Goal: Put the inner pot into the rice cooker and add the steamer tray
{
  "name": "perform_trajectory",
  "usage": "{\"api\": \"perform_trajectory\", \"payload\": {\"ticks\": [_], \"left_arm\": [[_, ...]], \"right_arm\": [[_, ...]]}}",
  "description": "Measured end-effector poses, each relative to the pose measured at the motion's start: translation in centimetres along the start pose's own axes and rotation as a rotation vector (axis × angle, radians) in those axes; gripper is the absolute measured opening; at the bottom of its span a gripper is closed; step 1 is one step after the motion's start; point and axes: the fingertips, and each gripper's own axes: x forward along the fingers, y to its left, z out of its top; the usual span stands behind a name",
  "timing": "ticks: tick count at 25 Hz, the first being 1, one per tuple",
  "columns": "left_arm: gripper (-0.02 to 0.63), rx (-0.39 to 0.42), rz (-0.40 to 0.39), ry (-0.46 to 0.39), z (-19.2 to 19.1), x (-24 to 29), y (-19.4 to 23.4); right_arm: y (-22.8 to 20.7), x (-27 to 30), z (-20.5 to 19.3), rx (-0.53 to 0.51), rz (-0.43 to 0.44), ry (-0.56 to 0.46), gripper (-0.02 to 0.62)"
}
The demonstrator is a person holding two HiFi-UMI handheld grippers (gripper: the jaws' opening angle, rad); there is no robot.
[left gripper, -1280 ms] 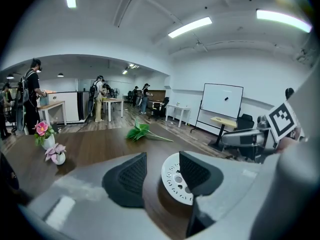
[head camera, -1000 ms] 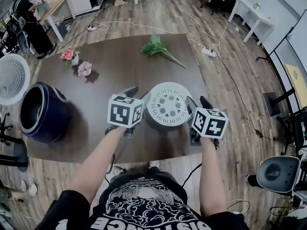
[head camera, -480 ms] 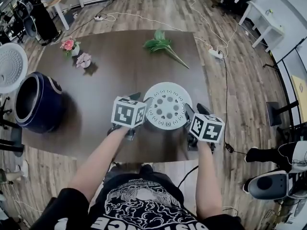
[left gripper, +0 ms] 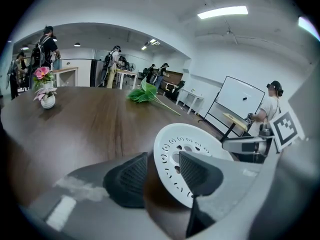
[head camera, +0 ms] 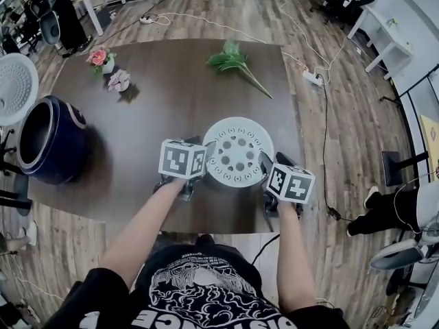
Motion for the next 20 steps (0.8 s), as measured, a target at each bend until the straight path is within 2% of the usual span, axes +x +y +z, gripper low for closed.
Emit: {"api": "perform_trajectory", "payload": {"ticks": [8,14,20], "left_arm": [[0.199,-0.075,-0.024,0.041,-1.6,0.8,0.2],[0.156,-0.092,-0.056,0.052,-2.1,1.4,-0.3],[0.112,-0.109,-0.055,0.048,-2.4,1.3,-0.1]], "right_arm": [[-0.7,0.8,-1.3,0.04,-0.004,0.044,0.218],[-1.0,1.2,-2.2,0.072,-0.007,0.064,0.183],[-1.0,1.3,-2.5,0.091,-0.016,0.066,0.114]]}}
